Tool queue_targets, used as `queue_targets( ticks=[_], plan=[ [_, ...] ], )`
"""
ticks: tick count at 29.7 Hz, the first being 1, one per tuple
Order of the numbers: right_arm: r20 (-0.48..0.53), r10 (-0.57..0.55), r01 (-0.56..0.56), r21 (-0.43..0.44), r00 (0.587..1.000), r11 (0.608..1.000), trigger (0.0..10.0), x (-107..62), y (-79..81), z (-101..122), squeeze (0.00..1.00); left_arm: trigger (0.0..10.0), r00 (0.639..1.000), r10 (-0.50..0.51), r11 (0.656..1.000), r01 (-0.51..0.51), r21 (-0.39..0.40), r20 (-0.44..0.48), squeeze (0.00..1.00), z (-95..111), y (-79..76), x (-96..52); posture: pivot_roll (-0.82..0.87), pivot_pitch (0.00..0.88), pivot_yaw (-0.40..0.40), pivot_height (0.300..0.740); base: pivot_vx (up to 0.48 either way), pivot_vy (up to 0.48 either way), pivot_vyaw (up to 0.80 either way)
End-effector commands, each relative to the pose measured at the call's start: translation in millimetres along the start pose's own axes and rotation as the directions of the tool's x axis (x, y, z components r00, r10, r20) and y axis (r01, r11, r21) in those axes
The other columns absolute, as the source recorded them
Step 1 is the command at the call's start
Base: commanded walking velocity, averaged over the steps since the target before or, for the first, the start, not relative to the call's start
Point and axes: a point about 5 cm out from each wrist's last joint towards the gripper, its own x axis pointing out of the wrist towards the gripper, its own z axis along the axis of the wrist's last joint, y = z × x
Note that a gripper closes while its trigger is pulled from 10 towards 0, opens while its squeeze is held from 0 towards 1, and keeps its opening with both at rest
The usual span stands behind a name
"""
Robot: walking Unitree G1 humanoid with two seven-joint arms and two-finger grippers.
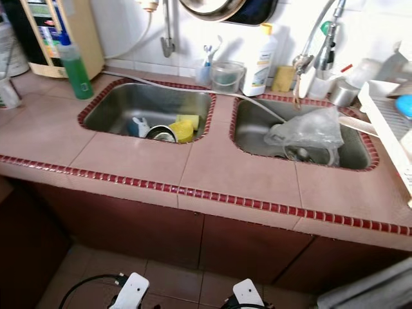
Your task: Kitchen organization
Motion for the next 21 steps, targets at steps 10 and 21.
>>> queue_targets(
  ticks=[10, 21],
  plan=[
    [-0.022, -0.025, 0.026, 0.049, 0.999, 0.998, 10.0, -1.9, -10.8, -6, 0.00, 10.0, 1.000, -0.027, 1.000, 0.027, -0.009, -0.012, 0.00, -1, -4.1, 0.4, 0.00, 0.000, -0.019, 0.740, 0.000, -0.432, -0.53],
    [-0.048, -0.032, 0.035, 0.071, 0.998, 0.997, 10.0, -5.0, -10.8, -22, 0.00, 10.0, 0.998, -0.030, 1.000, 0.029, -0.004, -0.057, 0.00, -21, -6.0, -6.2, -0.01, 0.000, -0.017, 0.740, 0.000, -0.480, 0.00]
  ],
)
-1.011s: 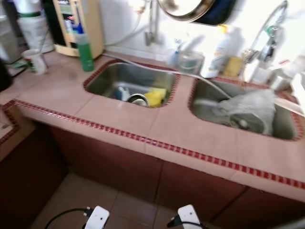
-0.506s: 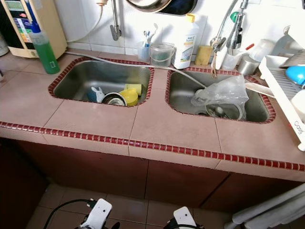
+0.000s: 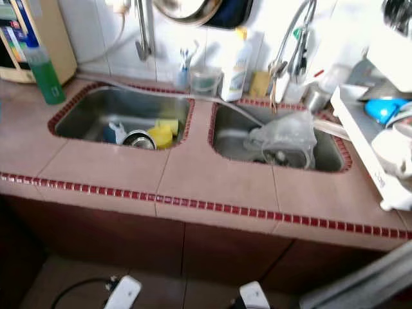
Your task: Kitchen organization
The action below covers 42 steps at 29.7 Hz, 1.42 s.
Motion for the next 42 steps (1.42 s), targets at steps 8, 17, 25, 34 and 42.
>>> queue_targets(
  ticks=[8, 17, 25, 34, 42],
  plan=[
    [-0.031, -0.033, 0.033, -0.012, 0.999, 0.999, 10.0, -2.6, -7.2, -12, 0.00, 10.0, 1.000, -0.029, 1.000, 0.029, 0.009, -0.003, 0.00, 4, -13.4, 3.5, -0.01, 0.000, -0.012, 0.740, 0.000, -0.480, -0.19],
    [-0.025, -0.034, 0.033, -0.010, 0.999, 0.999, 10.0, -2.8, -6.2, -12, 0.00, 10.0, 0.999, -0.019, 1.000, 0.020, 0.010, -0.037, 0.00, -1, -12.3, 2.8, -0.02, 0.000, 0.003, 0.740, 0.000, -0.092, -0.67],
    [-0.021, -0.041, 0.041, 0.010, 0.999, 0.999, 10.0, -2.9, -8.3, -12, 0.00, 10.0, 0.998, -0.024, 0.998, 0.026, 0.053, -0.050, 0.00, -1, -10.4, 2.6, -0.03, 0.000, 0.015, 0.740, 0.000, 0.000, 0.00],
    [-0.029, -0.052, 0.052, 0.008, 0.998, 0.999, 10.0, -5.8, -18.9, -18, 0.00, 10.0, 0.998, -0.020, 0.998, 0.023, 0.056, -0.062, 0.00, -10, -2.9, -1.8, -0.02, 0.000, 0.008, 0.740, 0.000, 0.000, 0.00],
    [-0.023, -0.063, 0.062, -0.006, 0.998, 0.998, 10.0, -7.7, -27.4, -20, 0.00, 10.0, 0.998, -0.024, 0.999, 0.027, 0.047, -0.062, 0.00, -11, -2.2, -2.2, -0.01, 0.000, 0.002, 0.740, 0.000, 0.000, 0.00]
  ],
)
